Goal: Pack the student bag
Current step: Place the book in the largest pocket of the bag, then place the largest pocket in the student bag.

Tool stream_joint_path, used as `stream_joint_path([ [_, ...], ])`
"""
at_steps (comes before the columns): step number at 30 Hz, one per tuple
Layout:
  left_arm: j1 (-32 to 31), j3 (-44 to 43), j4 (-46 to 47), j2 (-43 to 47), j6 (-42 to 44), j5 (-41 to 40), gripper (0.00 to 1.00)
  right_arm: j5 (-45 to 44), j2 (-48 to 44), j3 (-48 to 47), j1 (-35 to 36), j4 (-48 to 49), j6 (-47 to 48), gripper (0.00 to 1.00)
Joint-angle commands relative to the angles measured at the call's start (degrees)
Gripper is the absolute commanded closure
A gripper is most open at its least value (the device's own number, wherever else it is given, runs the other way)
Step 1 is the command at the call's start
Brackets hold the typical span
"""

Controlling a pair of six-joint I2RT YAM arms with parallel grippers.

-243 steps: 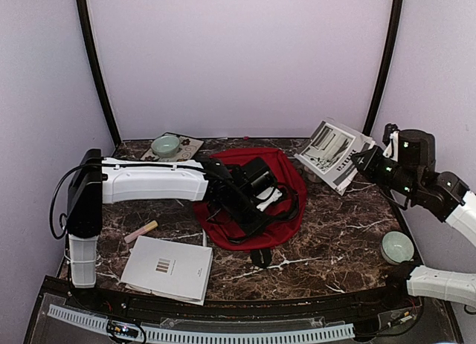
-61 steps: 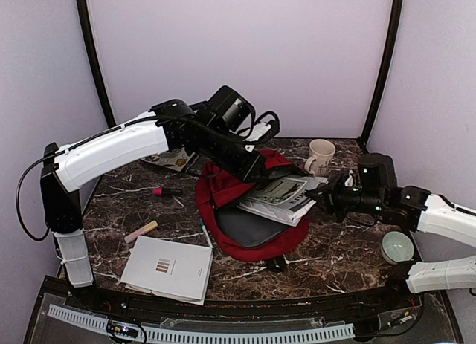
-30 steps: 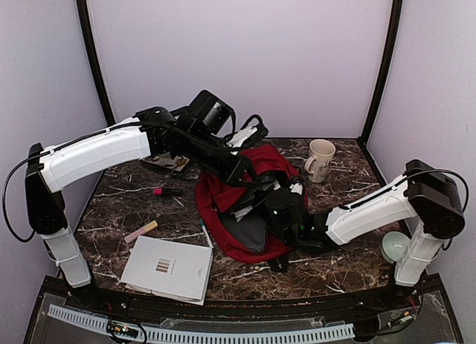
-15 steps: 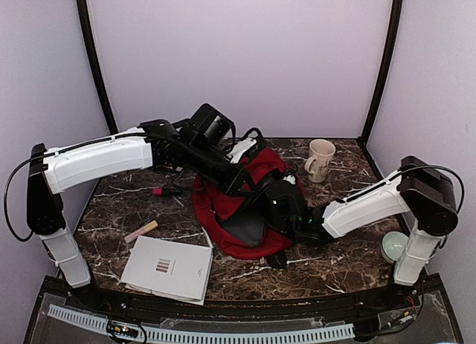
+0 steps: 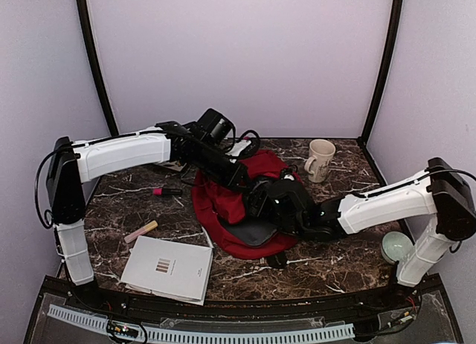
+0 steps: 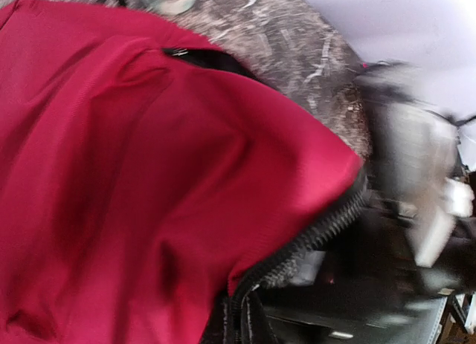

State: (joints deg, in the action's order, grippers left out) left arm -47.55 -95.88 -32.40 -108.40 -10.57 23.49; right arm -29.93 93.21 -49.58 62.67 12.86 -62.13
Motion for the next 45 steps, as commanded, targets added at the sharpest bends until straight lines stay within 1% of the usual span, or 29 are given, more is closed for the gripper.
stream_joint_path([
  [1,3.3,-2.3,-1.8,-2.3,-0.9,2.3,1.0,0.2,-7.0,0.6,1.0,-4.1,4.8,0.28],
  [8,6.5,-3.0,-2.1,-5.8,-1.8,4.6,1.0,1.1,-16.4,3.6,1.0,-5.7,8.1,0.28],
  [11,7.5,-3.3,-1.5,-6.5,-2.7,4.0,1.0,1.2,-19.2,3.4,1.1,-9.7,8.9,0.28],
  [15,9.3,-6.4,-2.0,-7.9,-4.3,-0.3,1.0,-0.7,-22.9,4.5,1.1,-14.9,7.5,0.28],
  [19,9.7,-9.3,-2.3,-7.8,-3.4,-7.4,1.0,-2.1,-26.8,6.5,1.1,-15.4,6.5,0.28],
  [22,10.2,-11.3,-5.8,-9.7,-2.6,-12.8,1.0,-2.9,-28.1,6.6,1.1,-16.2,6.7,0.28],
  [26,10.5,-9.2,-6.6,-10.9,-3.5,-16.5,1.0,-3.4,-28.5,5.6,1.1,-17.8,7.9,0.28],
  [28,10.6,-8.2,-6.0,-11.1,-3.6,-16.8,0.97,-3.6,-28.6,5.3,1.1,-18.1,8.6,0.28],
  [30,10.6,-8.2,-6.0,-11.5,-3.3,-16.9,0.9,-3.5,-28.4,4.8,1.1,-18.3,9.6,0.28],
  [33,10.5,-8.7,-6.8,-11.5,-2.9,-17.9,0.74,-3.3,-27.9,4.2,1.1,-18.2,10.5,0.28],
  [36,10.5,-10.4,-8.2,-10.9,-3.0,-18.3,0.62,-2.5,-27.3,3.4,1.1,-17.7,12.1,0.28],
  [38,10.5,-10.8,-8.6,-9.7,-3.1,-18.4,0.47,-1.3,-26.7,2.8,1.1,-17.3,13.9,0.28],
  [40,10.5,-10.9,-8.7,-7.9,-3.2,-18.3,0.35,0.2,-26.0,1.7,1.1,-17.8,16.0,0.28],
  [42,10.6,-11.0,-9.5,-5.8,-3.2,-18.6,0.26,1.8,-24.7,0.0,1.1,-19.5,17.8,0.28],
  [43,10.6,-10.9,-10.1,-4.9,-3.3,-19.0,0.17,2.2,-23.8,-1.1,1.3,-20.7,18.6,0.29],
  [44,10.6,-10.8,-10.9,-3.9,-3.5,-19.9,0.15,2.3,-23.1,-2.2,1.7,-21.8,19.4,0.29],
  [45,10.6,-10.3,-11.6,-2.9,-3.6,-20.6,0.08,2.2,-22.3,-3.3,2.2,-22.8,20.4,0.29],
])
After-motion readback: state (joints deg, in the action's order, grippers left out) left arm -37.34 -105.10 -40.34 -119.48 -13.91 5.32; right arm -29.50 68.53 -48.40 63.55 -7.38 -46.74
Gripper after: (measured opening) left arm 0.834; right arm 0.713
